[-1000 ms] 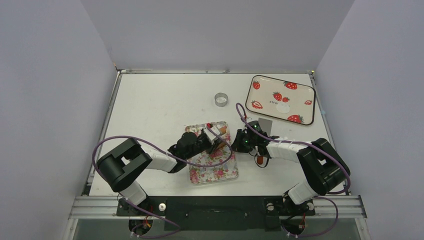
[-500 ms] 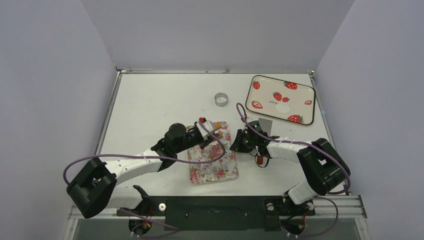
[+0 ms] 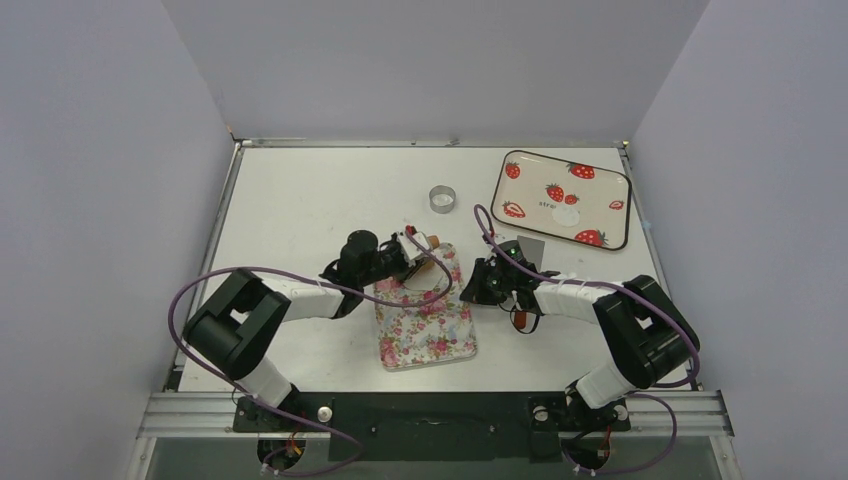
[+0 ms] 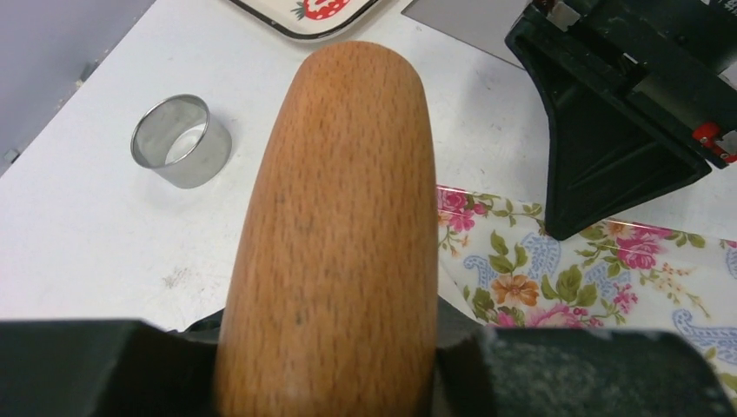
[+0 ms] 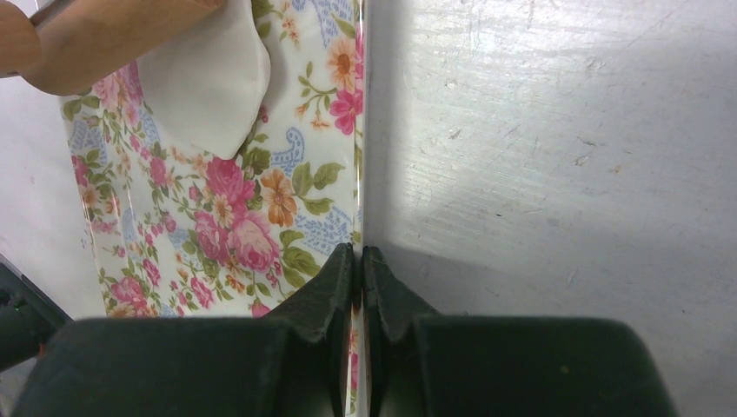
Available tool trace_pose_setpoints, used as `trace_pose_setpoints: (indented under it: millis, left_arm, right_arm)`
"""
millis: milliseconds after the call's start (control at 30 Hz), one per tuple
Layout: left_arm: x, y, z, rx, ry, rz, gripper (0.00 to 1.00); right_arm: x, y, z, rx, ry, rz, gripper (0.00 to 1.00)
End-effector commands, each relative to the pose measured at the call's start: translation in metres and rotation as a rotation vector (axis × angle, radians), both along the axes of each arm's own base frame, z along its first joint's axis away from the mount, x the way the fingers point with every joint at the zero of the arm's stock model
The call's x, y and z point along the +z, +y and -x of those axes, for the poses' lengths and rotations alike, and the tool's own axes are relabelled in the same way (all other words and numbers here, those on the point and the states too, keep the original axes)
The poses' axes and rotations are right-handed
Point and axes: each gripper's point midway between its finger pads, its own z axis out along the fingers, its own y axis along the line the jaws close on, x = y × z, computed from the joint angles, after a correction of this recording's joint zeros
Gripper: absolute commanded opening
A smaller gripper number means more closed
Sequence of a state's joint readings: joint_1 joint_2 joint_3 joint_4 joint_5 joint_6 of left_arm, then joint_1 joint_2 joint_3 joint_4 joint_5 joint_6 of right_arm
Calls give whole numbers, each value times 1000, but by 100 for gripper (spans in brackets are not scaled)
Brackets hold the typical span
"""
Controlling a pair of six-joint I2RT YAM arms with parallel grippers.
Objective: Roll out the dumpling wrappers from the dough
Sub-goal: Place the spatula at the center of the board.
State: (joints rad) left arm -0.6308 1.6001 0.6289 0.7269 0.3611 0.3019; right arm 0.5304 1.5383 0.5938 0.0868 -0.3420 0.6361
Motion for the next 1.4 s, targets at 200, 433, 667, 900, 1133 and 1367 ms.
trace_pose_setpoints:
  millis: [200,433,667,900,1133,1367]
  left_arm:
    - [-17,-3,4,68,38,57,0]
    - [-88,21,32,200,265,-56,0]
    - [-106,27,51,255,358,-58,0]
    - [-124,23,72,306,461,-59,0]
    - [-138,28,73,378,516,-81,0]
    - [-145,9,88,313,546,-96,0]
  right_arm:
    - [-43,-35,38,2,154,159,0]
    - [-38,-36,34,-9,143,143,0]
    - [-38,-38,32,-10,144,139,0]
    - [-38,-39,32,-17,146,130,0]
    - [-37,-39,32,-19,144,116,0]
    - [-36,-41,31,-30,140,107,0]
